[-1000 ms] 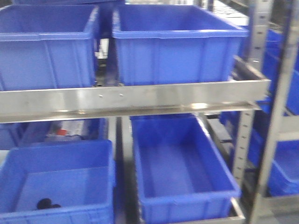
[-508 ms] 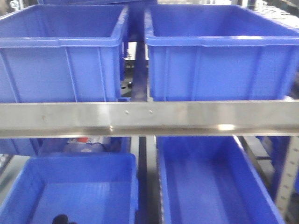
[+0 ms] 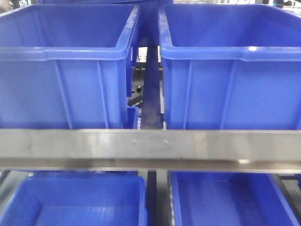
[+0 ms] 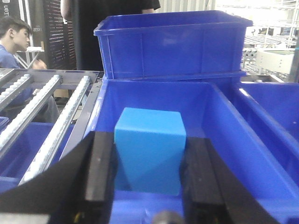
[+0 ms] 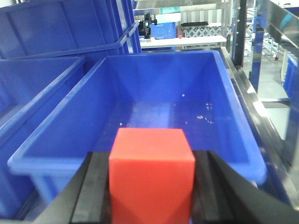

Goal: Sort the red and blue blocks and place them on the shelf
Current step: 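Turn the base to face the shelf of blue bins, then hold both cubes above the blue bins on the shelf, then lower both cubes into the blue bins and open both grippers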

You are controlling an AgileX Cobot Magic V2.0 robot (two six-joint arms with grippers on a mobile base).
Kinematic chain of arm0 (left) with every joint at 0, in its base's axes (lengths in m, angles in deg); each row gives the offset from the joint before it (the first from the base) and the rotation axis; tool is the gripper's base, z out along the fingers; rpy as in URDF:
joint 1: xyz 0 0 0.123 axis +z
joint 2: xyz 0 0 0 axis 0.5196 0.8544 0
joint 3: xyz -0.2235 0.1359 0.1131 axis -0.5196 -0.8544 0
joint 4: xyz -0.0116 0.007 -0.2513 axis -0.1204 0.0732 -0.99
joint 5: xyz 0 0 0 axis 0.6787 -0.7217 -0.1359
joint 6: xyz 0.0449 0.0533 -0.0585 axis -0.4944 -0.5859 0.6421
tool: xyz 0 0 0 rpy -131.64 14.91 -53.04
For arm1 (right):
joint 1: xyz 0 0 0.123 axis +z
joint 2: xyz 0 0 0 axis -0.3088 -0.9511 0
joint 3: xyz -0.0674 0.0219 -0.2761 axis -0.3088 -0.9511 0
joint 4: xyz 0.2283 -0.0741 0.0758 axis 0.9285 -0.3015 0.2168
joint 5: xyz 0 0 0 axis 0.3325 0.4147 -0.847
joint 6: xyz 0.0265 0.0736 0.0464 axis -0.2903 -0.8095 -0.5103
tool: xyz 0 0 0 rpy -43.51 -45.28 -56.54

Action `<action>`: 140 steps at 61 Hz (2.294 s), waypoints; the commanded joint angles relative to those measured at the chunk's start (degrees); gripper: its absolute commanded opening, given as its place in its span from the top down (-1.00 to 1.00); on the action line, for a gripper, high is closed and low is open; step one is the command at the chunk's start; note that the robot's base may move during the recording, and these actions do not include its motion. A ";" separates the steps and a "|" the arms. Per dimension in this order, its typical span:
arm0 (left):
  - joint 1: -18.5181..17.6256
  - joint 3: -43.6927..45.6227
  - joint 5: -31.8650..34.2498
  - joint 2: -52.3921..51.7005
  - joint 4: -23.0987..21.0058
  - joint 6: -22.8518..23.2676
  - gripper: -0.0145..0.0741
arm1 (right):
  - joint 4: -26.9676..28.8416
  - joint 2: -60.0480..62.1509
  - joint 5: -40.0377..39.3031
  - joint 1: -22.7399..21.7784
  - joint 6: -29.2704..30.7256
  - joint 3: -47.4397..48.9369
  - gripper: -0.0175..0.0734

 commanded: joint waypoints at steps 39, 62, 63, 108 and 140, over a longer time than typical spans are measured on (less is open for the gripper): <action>0.10 1.69 5.16 0.36 -0.06 0.08 0.40 | -0.38 -0.47 -4.98 -0.40 0.56 1.59 0.53; 0.10 1.69 5.16 0.36 -0.06 0.08 0.40 | -0.38 -0.47 -4.98 -0.40 0.56 1.59 0.53; 0.10 1.69 5.16 0.36 -0.06 0.08 0.40 | -0.38 -0.47 -4.98 -0.40 0.56 1.59 0.53; 0.10 1.69 5.38 0.36 -0.71 0.08 0.40 | -0.38 -0.53 -4.35 -0.40 0.56 1.59 0.54; -8.54 8.18 5.55 17.80 -3.49 -1.96 0.40 | -1.83 -24.39 -3.00 -0.35 7.36 16.25 0.57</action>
